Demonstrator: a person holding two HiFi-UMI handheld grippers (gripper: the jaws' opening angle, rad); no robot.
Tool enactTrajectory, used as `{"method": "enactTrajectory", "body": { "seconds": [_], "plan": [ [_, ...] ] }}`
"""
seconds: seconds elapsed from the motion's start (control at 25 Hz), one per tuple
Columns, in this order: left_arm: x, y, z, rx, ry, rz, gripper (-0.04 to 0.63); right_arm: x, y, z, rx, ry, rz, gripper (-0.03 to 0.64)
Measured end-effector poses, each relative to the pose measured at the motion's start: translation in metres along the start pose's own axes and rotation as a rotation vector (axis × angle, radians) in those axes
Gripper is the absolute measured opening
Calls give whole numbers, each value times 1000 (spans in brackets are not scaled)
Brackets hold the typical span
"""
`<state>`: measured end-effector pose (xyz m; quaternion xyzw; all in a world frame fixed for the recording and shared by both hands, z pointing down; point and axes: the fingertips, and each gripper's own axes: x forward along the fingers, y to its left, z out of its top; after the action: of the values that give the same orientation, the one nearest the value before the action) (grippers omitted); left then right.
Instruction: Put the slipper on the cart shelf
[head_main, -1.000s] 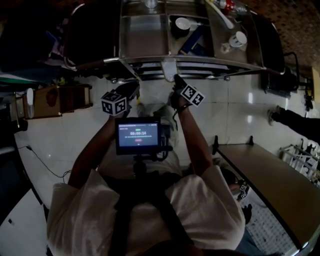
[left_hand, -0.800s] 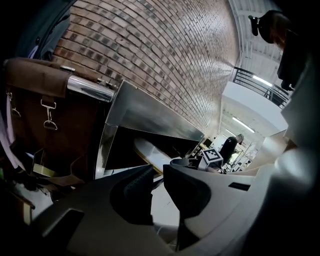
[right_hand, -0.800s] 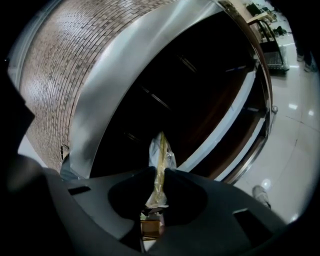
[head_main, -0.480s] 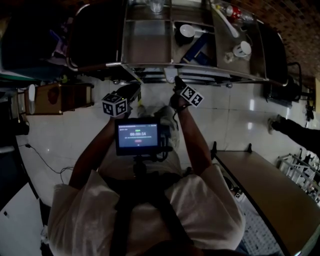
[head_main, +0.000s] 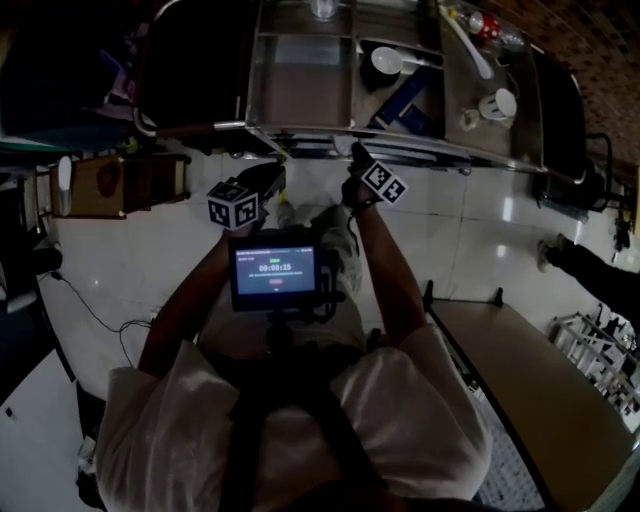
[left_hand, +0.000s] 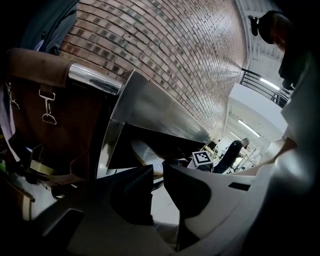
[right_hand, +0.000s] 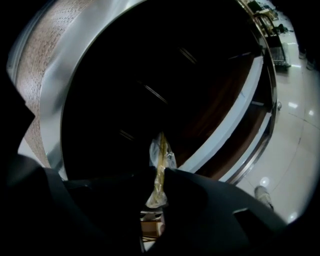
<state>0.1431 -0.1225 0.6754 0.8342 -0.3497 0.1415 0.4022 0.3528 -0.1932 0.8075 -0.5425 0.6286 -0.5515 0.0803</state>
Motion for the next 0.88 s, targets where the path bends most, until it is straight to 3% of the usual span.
{"method": "enactTrajectory", "body": {
  "seconds": [0.44, 0.88],
  "plan": [
    [-2, -1, 0, -1, 4, 16, 60, 22, -2, 5, 12, -16, 4, 66],
    [-4, 24, 7, -8, 11, 21, 60, 61, -12, -2, -30, 24, -68, 92]
  ]
}}
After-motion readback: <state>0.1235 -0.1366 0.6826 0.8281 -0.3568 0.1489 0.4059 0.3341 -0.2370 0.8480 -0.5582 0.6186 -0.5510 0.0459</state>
